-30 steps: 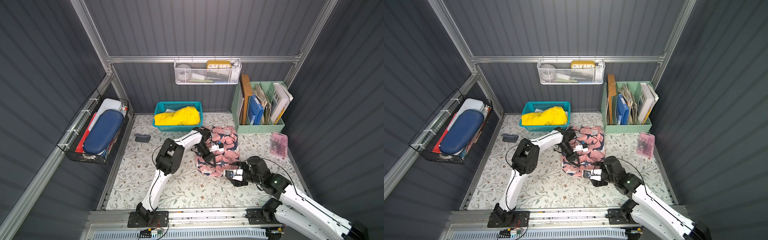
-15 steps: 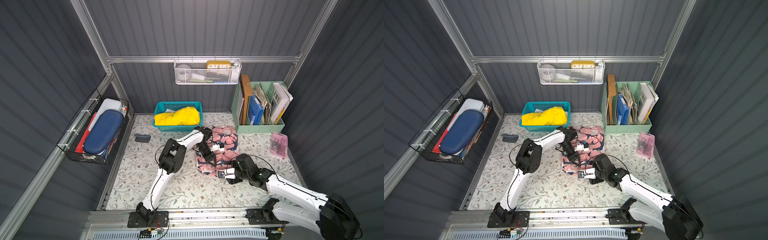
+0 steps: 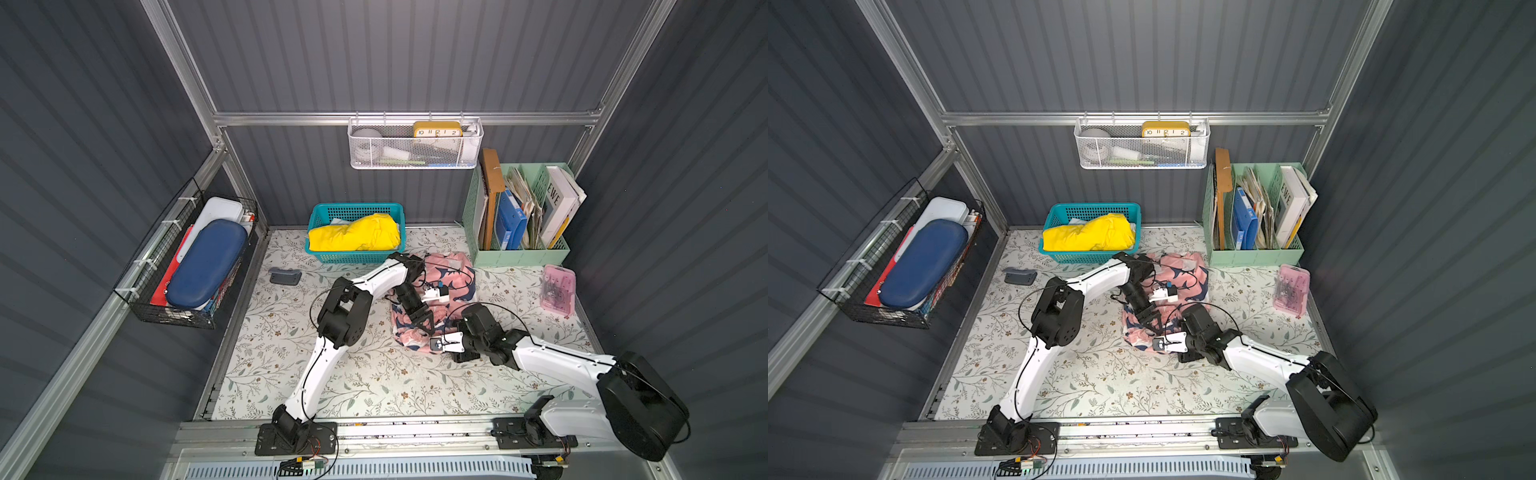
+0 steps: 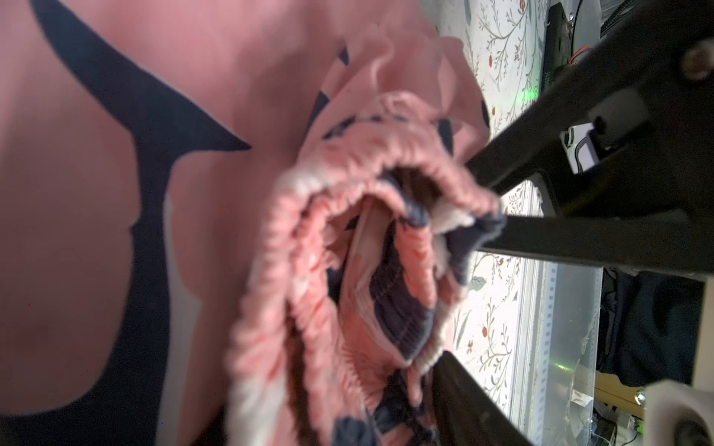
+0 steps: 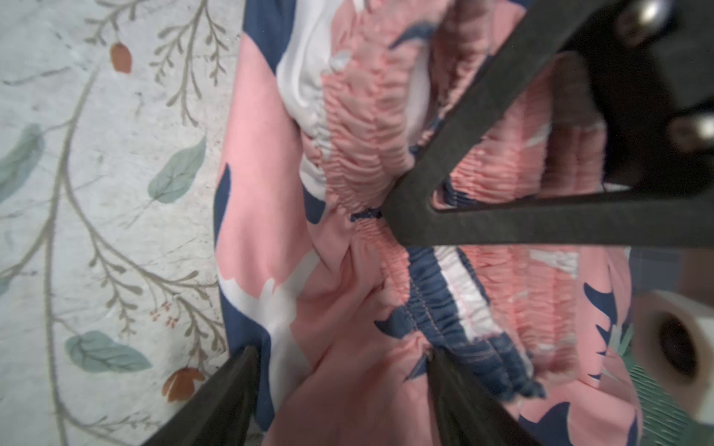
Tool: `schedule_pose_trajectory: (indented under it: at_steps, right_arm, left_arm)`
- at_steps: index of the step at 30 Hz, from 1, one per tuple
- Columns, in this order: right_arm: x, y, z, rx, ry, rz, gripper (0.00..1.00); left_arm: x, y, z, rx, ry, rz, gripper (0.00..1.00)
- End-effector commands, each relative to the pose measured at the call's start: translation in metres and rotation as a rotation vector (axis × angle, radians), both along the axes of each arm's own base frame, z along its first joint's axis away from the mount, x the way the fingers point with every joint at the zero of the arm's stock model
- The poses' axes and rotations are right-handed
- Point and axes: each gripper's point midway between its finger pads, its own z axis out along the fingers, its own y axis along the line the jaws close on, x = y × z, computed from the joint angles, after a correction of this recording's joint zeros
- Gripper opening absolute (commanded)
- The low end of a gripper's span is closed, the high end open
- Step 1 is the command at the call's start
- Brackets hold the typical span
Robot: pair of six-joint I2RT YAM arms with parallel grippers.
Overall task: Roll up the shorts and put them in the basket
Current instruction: Roll the shorts at the center of the board.
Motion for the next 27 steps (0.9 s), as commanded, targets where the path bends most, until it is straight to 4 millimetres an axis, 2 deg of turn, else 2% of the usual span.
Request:
schedule_pose_trajectory:
  at_steps: [1, 5, 10, 13, 15, 16, 17, 18, 25, 27]
  right_arm:
    - [0.006, 0.002, 0.002, 0.029, 0.029, -0.013, 0.7]
    - [0.007, -0.004, -0.005, 0.037, 0.078, -0.038, 0.62]
    - [0.003, -0.007, -0.013, 0.027, 0.141, -0.049, 0.47]
    - [0.004, -0.006, -0.015, 0.04, 0.161, -0.064, 0.33]
    - [0.004, -0.006, -0.018, 0.043, 0.171, -0.078, 0.16]
    - [0.003, -0.007, -0.02, 0.042, 0.178, -0.084, 0.1]
    - [0.004, -0.008, -0.022, 0.041, 0.177, -0.097, 0.04]
    - [0.004, -0.009, -0.022, 0.043, 0.175, -0.107, 0.0]
    - [0.004, -0.01, -0.015, 0.066, 0.163, -0.134, 0.0]
    - [0.003, -0.011, -0.012, 0.077, 0.166, -0.143, 0.0]
  left_arm:
    - [0.006, 0.01, -0.02, 0.056, -0.053, -0.02, 0.72]
    - [0.005, 0.011, -0.014, 0.047, -0.065, -0.021, 0.8]
    - [0.007, 0.015, -0.012, 0.066, -0.102, -0.021, 0.84]
    - [0.009, 0.016, -0.004, 0.058, -0.131, -0.016, 0.87]
    - [0.01, 0.016, 0.001, 0.05, -0.152, -0.006, 0.89]
    - [0.011, 0.017, 0.004, 0.047, -0.16, -0.002, 0.92]
    - [0.011, 0.017, 0.007, 0.04, -0.171, -0.001, 1.0]
    - [0.012, 0.017, 0.01, 0.036, -0.181, 0.005, 1.0]
    - [0.023, 0.02, 0.029, 0.004, -0.27, 0.054, 1.0]
    - [0.029, 0.024, 0.039, -0.016, -0.3, 0.079, 1.0]
